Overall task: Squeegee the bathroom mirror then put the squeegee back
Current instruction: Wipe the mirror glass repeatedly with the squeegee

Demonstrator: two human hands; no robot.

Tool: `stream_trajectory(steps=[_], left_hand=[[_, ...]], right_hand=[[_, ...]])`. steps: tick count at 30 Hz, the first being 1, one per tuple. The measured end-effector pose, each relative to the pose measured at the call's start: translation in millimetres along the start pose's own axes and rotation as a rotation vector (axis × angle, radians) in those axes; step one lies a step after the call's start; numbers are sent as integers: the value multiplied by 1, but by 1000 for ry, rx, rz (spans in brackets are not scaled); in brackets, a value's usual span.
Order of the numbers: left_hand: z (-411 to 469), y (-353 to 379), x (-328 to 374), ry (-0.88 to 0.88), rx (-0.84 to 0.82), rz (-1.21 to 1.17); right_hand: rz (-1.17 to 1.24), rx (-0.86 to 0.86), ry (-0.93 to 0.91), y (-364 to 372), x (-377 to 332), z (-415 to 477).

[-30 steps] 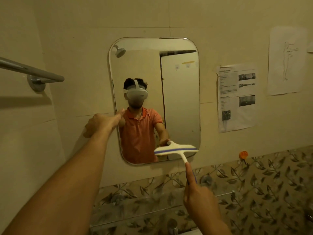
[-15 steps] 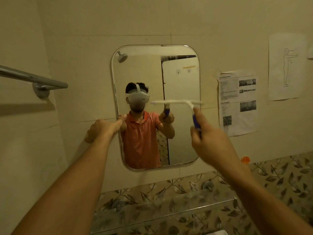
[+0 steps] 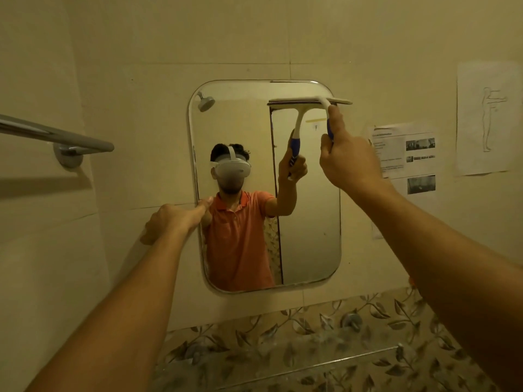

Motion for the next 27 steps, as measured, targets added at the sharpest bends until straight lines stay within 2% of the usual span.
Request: stream_trajectory(steps=[6, 20, 27], left_hand=[[3, 1, 0, 5, 13, -4], [11, 7, -5, 14, -42, -68], [9, 6, -4, 8, -60, -58]], right_hand=[[16, -33, 50, 25, 22, -47], [-68, -261, 126, 97, 92, -218], [-159, -507, 238, 116, 125, -301]])
Point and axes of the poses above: each hand's wrist, its own z-axis towards the middle knuckle, its own y-axis out of the palm, x = y × z, the point moved 6 cm from there along z, towards the middle knuckle, and after that the axes turned 3 degrees about y, right-handed, at the moved point
